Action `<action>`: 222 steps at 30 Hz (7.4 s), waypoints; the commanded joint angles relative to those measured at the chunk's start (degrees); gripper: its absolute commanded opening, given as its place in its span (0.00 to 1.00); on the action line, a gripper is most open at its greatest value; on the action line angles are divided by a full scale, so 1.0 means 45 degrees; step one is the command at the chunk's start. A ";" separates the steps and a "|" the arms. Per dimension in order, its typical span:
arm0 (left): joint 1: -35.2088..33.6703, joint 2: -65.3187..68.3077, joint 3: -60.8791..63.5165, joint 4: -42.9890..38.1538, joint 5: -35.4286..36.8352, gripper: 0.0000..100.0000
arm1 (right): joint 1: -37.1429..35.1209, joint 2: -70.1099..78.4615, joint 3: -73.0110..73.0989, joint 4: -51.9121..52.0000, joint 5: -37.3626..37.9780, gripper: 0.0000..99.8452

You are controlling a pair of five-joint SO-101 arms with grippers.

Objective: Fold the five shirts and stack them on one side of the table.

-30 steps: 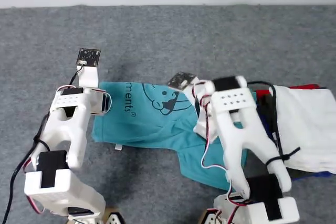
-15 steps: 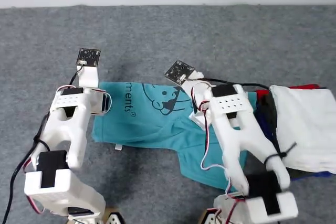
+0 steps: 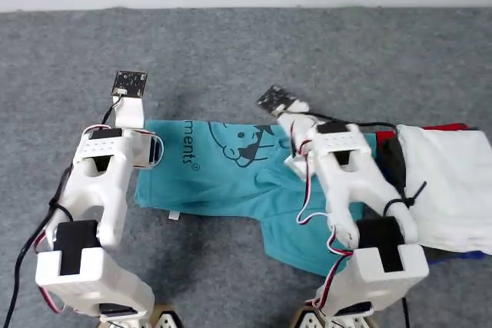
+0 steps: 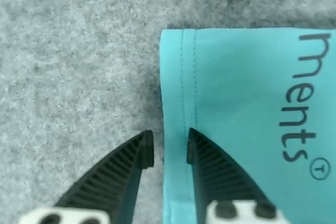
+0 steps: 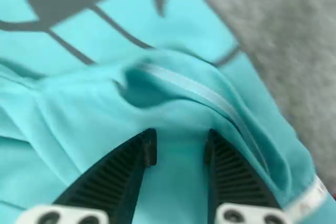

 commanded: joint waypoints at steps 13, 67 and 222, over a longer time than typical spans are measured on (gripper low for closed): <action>0.0606 -0.0176 -0.0127 0.0293 0.0078 0.12 | 0.1514 -0.3565 -0.0723 0.5382 0.0703 0.17; -0.1055 -0.0176 -0.2081 0.4571 -0.2989 0.12 | 0.5128 -0.3995 0.2637 0.4464 0.4122 0.03; 0.0195 0.0606 -0.2686 0.2325 -0.1739 0.12 | 0.1358 -0.4659 -0.0586 0.2217 -0.2755 0.01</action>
